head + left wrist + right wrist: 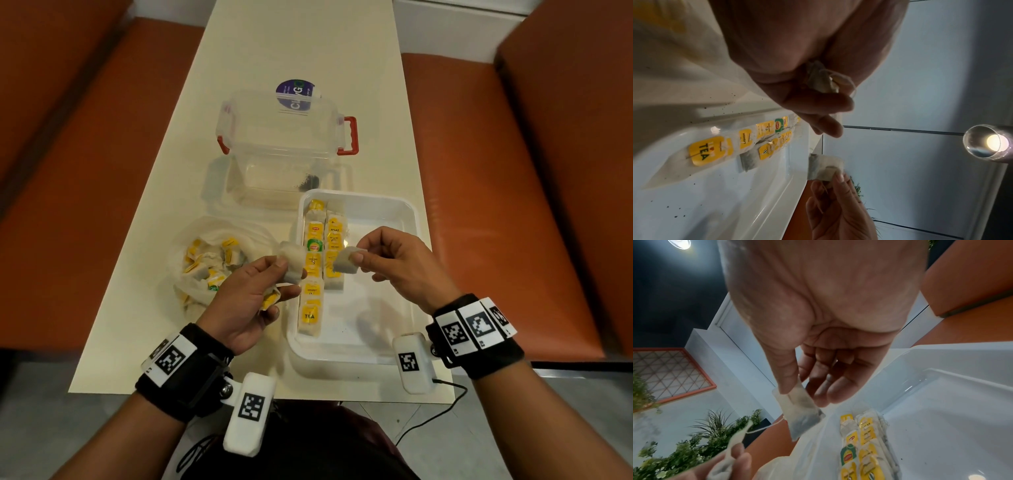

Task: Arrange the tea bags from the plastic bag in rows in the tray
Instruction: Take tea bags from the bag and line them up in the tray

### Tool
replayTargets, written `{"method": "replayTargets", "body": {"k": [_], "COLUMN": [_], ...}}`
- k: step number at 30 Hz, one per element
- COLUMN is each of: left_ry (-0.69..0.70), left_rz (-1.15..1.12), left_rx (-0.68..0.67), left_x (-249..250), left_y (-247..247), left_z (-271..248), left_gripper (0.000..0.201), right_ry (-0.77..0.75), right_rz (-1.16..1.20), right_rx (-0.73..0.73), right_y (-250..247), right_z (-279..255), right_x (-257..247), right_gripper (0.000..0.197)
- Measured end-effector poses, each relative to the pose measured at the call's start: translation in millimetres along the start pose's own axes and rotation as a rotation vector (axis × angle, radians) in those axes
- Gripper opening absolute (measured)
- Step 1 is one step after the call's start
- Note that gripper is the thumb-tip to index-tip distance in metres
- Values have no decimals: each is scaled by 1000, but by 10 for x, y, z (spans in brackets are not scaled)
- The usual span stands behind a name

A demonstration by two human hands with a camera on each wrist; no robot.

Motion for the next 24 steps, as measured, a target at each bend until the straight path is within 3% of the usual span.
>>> {"method": "replayTargets", "body": {"k": [15, 24], "left_ry": [124, 127], "left_rz": [-43, -31], "left_rx": [-103, -105], "left_x": [254, 275], "left_y": [-120, -164], "left_z": [-144, -137], "left_gripper": [14, 19], "right_ry": [112, 282], "right_rz": [-80, -332], "right_rx": [-5, -231], "right_y": [-52, 251], "right_z": [82, 184], "right_x": [244, 550], "right_gripper": [4, 4]}}
Point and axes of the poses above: each hand's wrist, its own z-axis towards the middle knuckle, its own y-axis out of the palm, x = y × z, the point moved 6 cm from there along z, towards the middle knuckle, and after that the axes turned 13 degrees about z, right-handed, at the moved point
